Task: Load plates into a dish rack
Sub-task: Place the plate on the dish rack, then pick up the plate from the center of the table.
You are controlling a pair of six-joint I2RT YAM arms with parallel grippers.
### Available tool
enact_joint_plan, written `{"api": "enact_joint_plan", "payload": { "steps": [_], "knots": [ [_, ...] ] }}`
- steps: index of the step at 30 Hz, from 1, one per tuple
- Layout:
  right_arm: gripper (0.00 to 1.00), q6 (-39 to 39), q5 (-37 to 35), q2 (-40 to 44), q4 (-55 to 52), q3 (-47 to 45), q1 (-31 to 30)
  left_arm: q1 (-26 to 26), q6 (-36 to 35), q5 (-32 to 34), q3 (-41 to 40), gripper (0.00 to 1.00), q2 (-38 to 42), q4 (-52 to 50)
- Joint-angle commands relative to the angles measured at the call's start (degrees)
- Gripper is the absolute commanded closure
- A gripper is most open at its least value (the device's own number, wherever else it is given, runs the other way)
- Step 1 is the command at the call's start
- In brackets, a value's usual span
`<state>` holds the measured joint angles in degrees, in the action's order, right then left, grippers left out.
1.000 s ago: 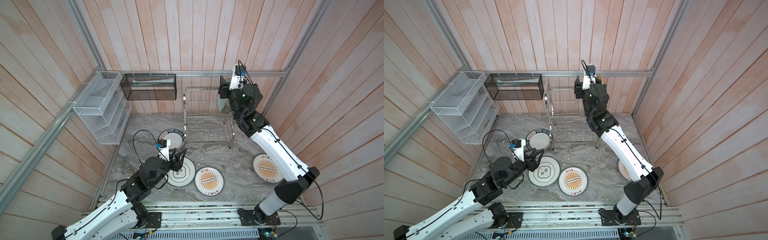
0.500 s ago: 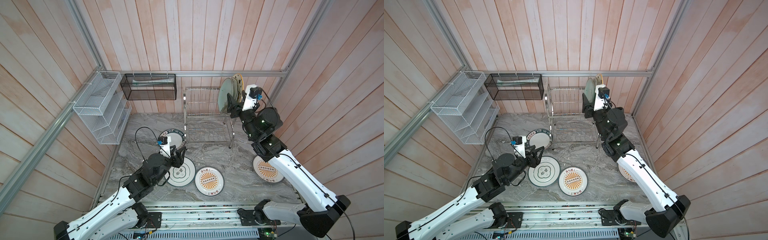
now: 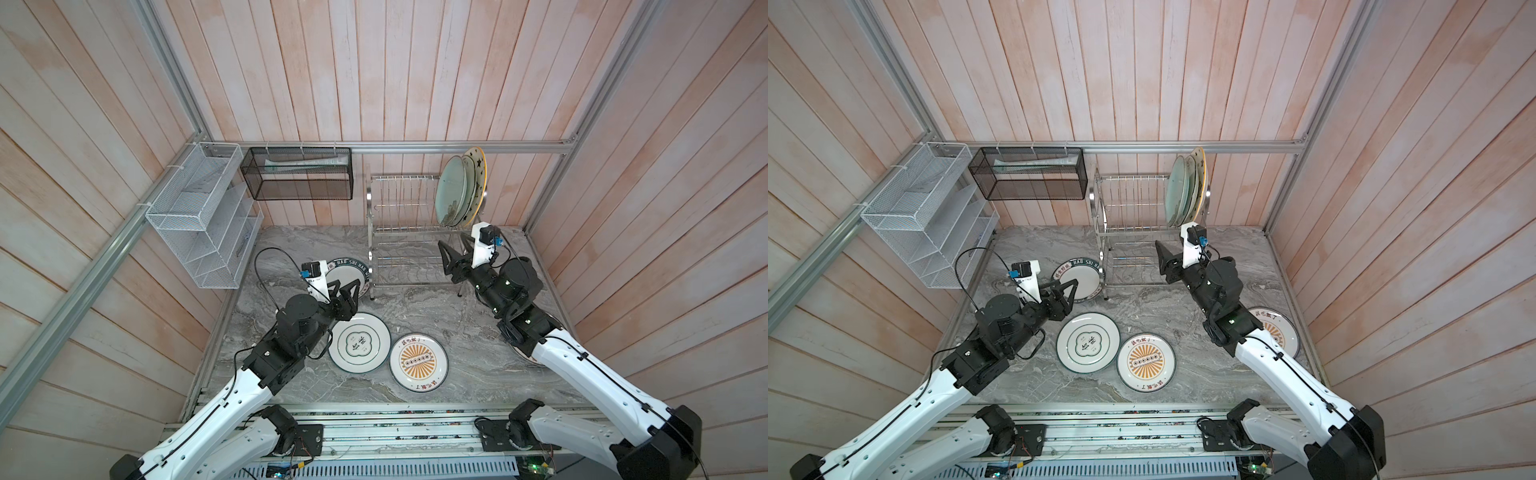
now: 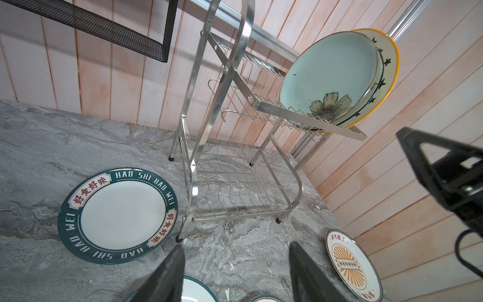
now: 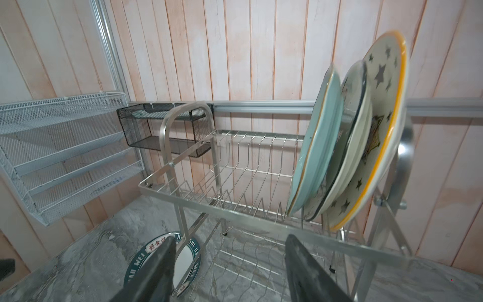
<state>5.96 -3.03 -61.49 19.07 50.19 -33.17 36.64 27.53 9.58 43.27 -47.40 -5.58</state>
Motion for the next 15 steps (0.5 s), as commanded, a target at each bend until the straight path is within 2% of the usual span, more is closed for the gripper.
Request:
{"api": "enact_joint_plan", "payload": {
  "steps": [1,8,15],
  "knots": [
    [0.35,3.42,4.29,0.33,0.06,-1.79,0.12,-0.72,0.67,-1.45,-0.61,0.36,0.64,0.47],
    [0.37,3.23,9.18,0.71,-1.74,-4.79,0.13,-0.83,1.10,-1.67,-0.64,0.36,-0.17,0.62],
    [0.37,4.50,8.62,0.74,-0.55,-7.60,0.15,-1.49,2.58,-1.03,-0.08,0.36,-3.93,-2.63]
  ]
}}
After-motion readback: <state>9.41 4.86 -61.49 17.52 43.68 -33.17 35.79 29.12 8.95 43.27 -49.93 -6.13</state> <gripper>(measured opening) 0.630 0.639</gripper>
